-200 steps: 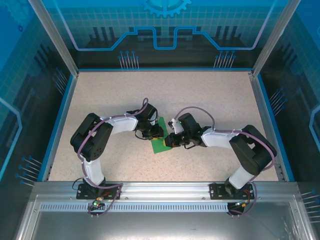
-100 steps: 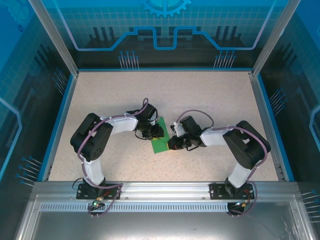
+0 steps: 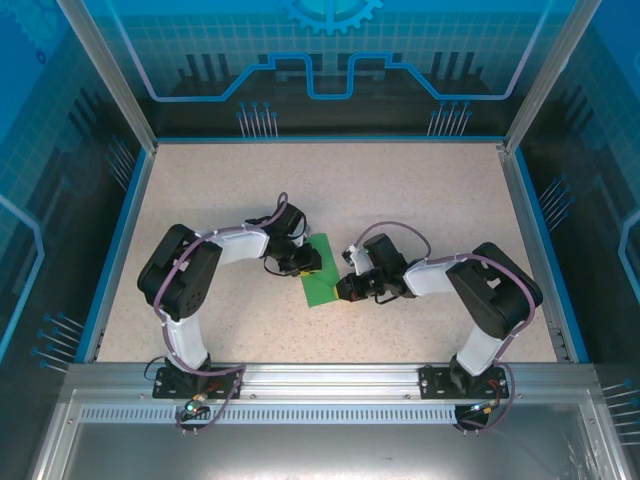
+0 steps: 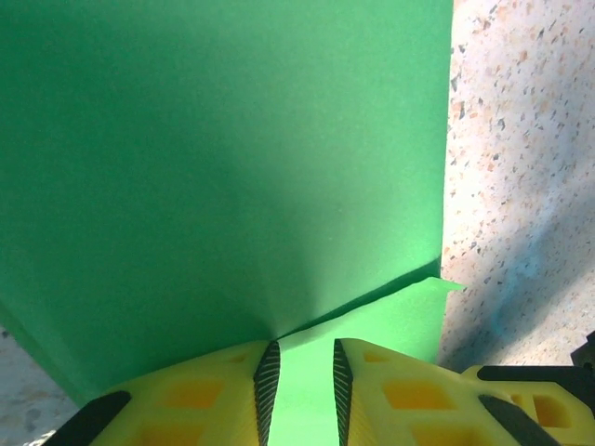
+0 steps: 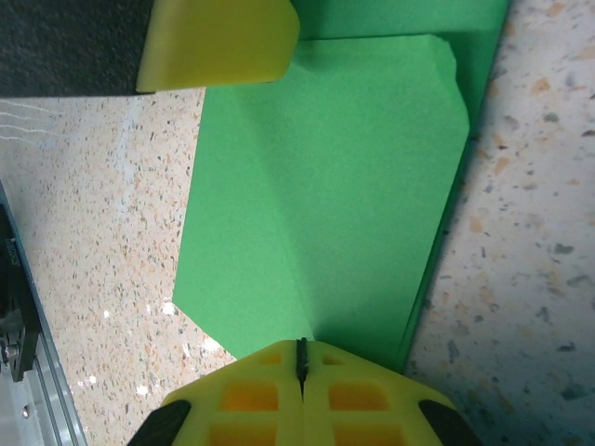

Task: Fold a paper plane with a square sheet of paper (pick it up from the middle)
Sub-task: Fold the triangle a second time at the center of the table.

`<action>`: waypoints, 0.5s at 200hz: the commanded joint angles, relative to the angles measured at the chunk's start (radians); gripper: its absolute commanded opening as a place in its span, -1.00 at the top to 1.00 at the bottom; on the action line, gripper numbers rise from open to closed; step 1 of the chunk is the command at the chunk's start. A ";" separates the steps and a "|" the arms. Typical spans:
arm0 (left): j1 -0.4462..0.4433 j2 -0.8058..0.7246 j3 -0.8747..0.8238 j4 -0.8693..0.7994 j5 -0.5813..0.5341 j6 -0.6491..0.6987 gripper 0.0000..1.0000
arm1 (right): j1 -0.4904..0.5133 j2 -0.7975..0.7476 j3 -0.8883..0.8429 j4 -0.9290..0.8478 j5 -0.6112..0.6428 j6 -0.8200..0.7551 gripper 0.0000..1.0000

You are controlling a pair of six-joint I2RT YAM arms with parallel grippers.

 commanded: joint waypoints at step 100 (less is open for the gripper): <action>0.107 -0.116 0.002 -0.086 -0.051 0.056 0.45 | -0.018 0.034 -0.051 -0.144 0.044 -0.008 0.91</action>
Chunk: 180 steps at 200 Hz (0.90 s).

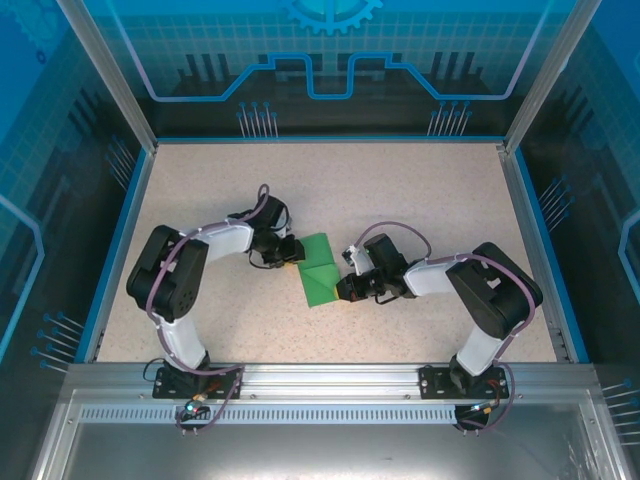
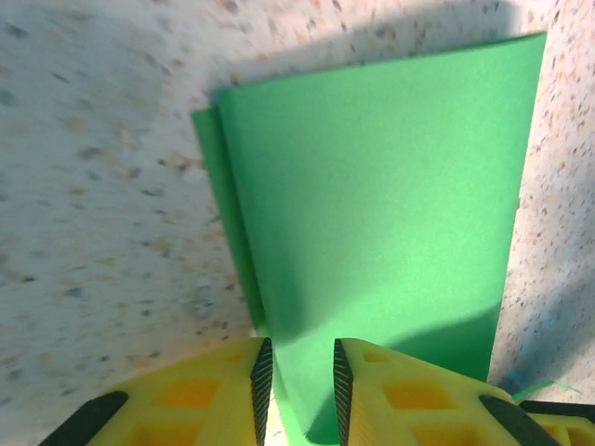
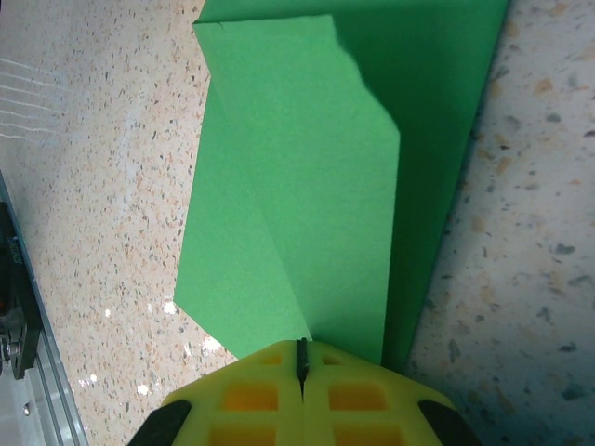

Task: Fold a paper plane with a square sheet of paper (pick it up from the middle)
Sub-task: Fold the triangle a second time at the center of the table.

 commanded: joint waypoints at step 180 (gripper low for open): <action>-0.216 0.017 -0.102 0.275 0.176 -0.223 0.46 | -0.013 -0.012 -0.039 -0.155 0.050 0.011 0.91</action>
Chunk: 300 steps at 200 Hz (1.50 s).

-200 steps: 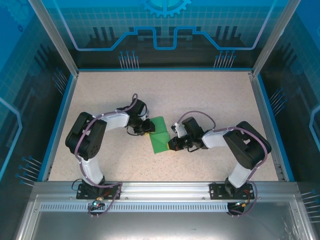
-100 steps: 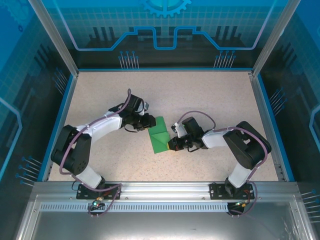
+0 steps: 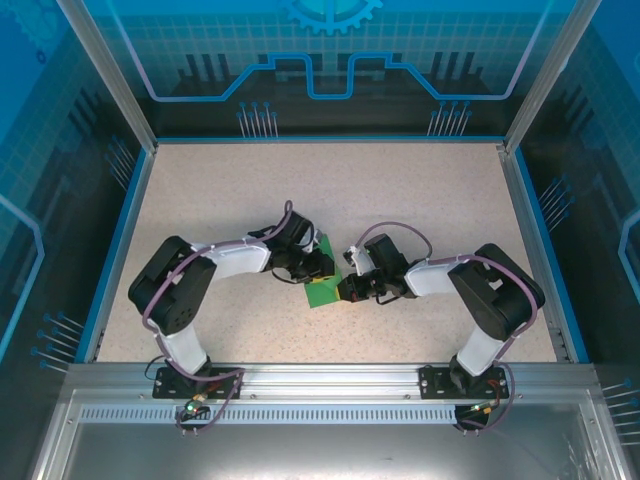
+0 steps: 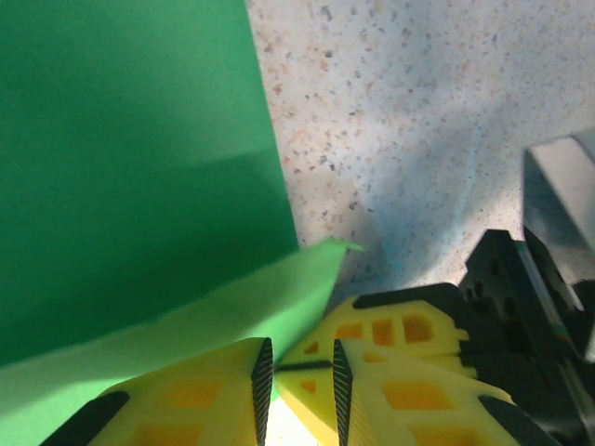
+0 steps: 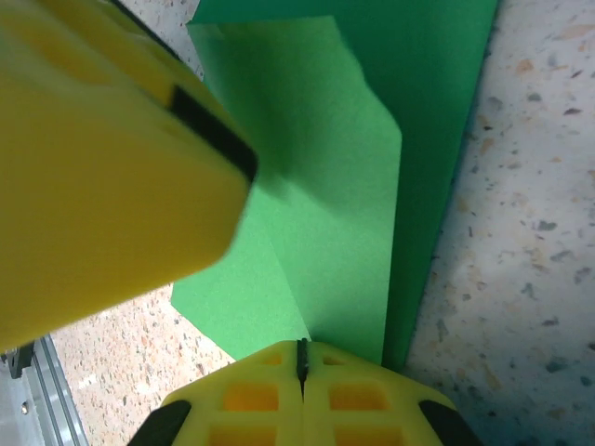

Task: Fold a paper plane with a square sheet of paper (pick it up from the middle)
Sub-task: Fold the triangle a second time at the center of the table.

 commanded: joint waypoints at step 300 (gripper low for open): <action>0.184 0.105 -0.065 0.009 -0.066 0.106 0.47 | 0.003 -0.078 0.043 -0.156 -0.018 0.045 0.85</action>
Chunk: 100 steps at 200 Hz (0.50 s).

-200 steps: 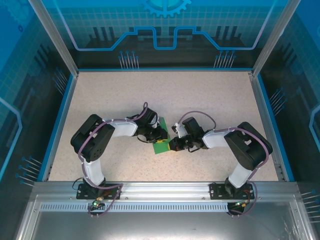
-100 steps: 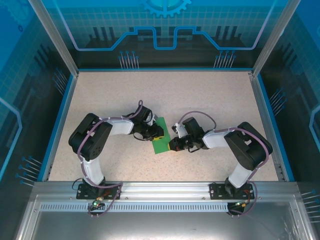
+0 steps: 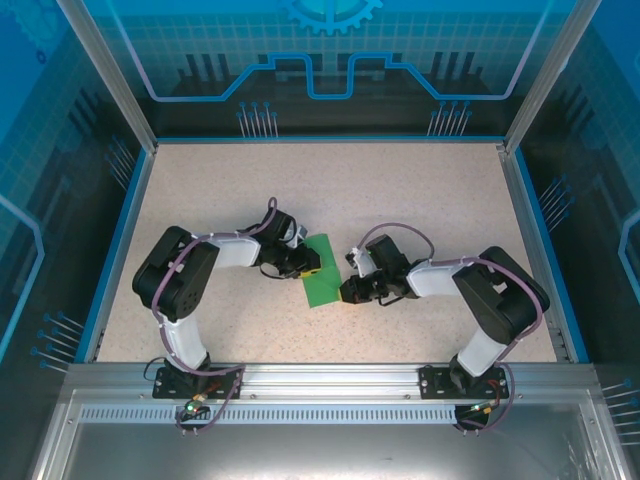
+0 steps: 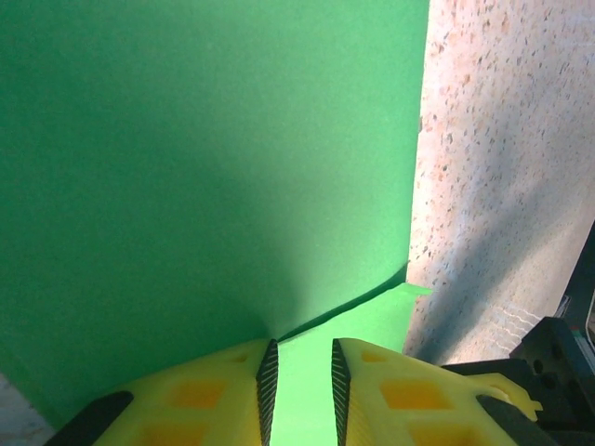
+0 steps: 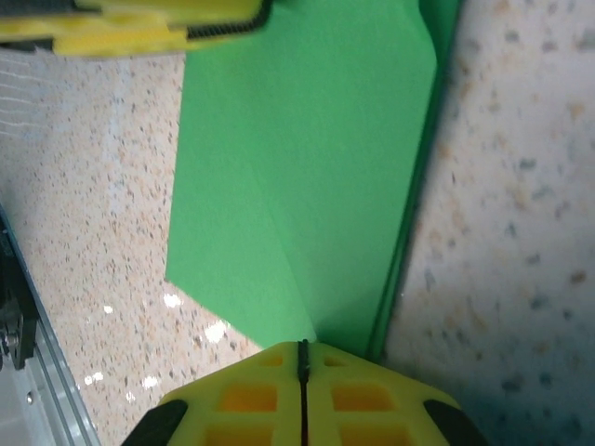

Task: Fold a paper plane with a square sheet of paper (pick it up from the middle)
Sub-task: Fold the triangle a second time at the center of the table.

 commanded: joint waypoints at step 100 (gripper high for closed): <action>0.036 0.053 -0.029 -0.050 -0.093 0.045 0.47 | 0.051 0.180 0.271 -0.011 -0.056 0.035 0.86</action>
